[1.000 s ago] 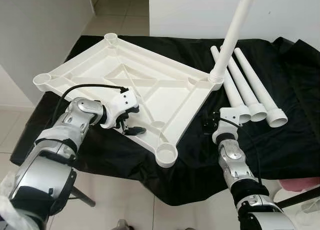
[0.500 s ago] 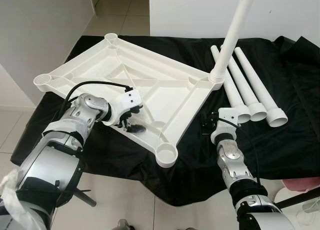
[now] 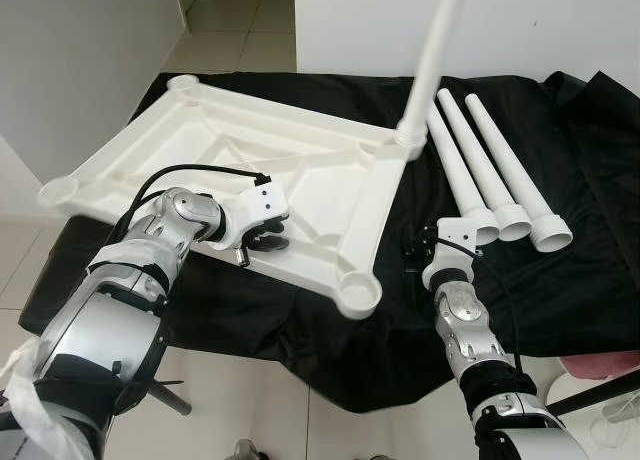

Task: Building children table

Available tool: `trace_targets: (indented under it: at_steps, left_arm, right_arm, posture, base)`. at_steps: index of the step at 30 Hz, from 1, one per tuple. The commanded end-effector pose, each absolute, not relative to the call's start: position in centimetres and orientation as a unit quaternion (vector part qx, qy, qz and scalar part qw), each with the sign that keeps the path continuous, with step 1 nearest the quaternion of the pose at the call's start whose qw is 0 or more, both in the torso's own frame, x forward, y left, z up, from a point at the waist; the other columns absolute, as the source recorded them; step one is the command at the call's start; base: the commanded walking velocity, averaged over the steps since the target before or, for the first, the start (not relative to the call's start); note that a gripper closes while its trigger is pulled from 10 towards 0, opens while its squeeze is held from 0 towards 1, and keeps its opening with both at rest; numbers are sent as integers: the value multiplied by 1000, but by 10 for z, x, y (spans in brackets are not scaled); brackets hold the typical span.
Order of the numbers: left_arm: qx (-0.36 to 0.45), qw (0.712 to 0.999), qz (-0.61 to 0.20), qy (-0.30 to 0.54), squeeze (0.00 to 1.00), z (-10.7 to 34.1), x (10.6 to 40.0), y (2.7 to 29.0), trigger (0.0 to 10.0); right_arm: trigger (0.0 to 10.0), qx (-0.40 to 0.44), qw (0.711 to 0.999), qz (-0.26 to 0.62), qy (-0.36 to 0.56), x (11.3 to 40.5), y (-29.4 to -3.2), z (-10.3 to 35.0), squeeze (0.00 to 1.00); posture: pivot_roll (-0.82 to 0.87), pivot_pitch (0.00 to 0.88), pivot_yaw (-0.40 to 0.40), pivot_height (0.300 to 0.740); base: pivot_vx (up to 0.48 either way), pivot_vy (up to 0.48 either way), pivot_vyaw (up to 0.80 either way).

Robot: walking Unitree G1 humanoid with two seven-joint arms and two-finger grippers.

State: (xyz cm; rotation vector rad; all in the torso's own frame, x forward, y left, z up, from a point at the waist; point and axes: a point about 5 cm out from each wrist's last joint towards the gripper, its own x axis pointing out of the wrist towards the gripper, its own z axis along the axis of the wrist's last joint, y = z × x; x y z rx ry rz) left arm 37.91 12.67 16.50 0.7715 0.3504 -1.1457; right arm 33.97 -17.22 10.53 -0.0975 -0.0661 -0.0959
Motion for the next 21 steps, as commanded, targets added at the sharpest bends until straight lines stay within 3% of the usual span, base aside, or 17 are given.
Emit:
trace_targets:
  at_steps: [1, 9, 10, 11, 15, 16, 17, 18, 21]
  left_arm:
    - [343, 762, -506, 213, 0, 139, 373, 140, 0]
    - [345, 760, -511, 207, 0, 140, 373, 138, 0]
    - [344, 759, -514, 202, 0, 142, 373, 136, 902]
    - [342, 762, -515, 193, 0, 143, 374, 132, 10000]
    - [332, 766, -520, 181, 0, 145, 374, 126, 10000]
    - [326, 768, -523, 175, 824, 146, 374, 123, 10000]
    - [326, 768, -523, 175, 824, 146, 374, 123, 10000]
    - [314, 767, -533, 170, 1000, 146, 373, 119, 10000]
    - [316, 764, -540, 157, 1000, 147, 372, 114, 10000]
  right_arm:
    - [10000, -50, 997, -47, -23, 340, -172, 103, 0]
    - [10000, -50, 997, -51, -22, 339, -174, 102, 0]
    - [10000, -50, 997, -51, -22, 339, -174, 102, 0]
    - [10000, -50, 997, -52, -21, 339, -174, 102, 0]
    - [10000, -49, 997, -53, -21, 339, -174, 102, 0]
    - [10000, -49, 997, -53, -20, 339, -174, 101, 0]
    - [10000, -49, 997, -53, -20, 339, -174, 101, 0]
    - [10000, -49, 997, -55, -20, 339, -174, 101, 0]
    - [10000, -49, 997, -57, -19, 338, -175, 101, 0]
  posture:
    - [1, 97, 28, 740]
    - [-1, 96, 31, 740]
    - [-1, 96, 31, 740]
    - [-2, 95, 34, 740]
    - [-2, 94, 34, 740]
    - [-3, 95, 34, 740]
    - [-3, 95, 34, 740]
    - [-3, 94, 35, 740]
    - [-3, 94, 34, 740]
  base:
    - [0, 0, 0]
    - [0, 0, 0]
    - [0, 0, 0]
    - [0, 0, 0]
    - [0, 0, 0]
    - [0, 0, 0]
    - [0, 0, 0]
    - [0, 0, 0]
    - [0, 0, 0]
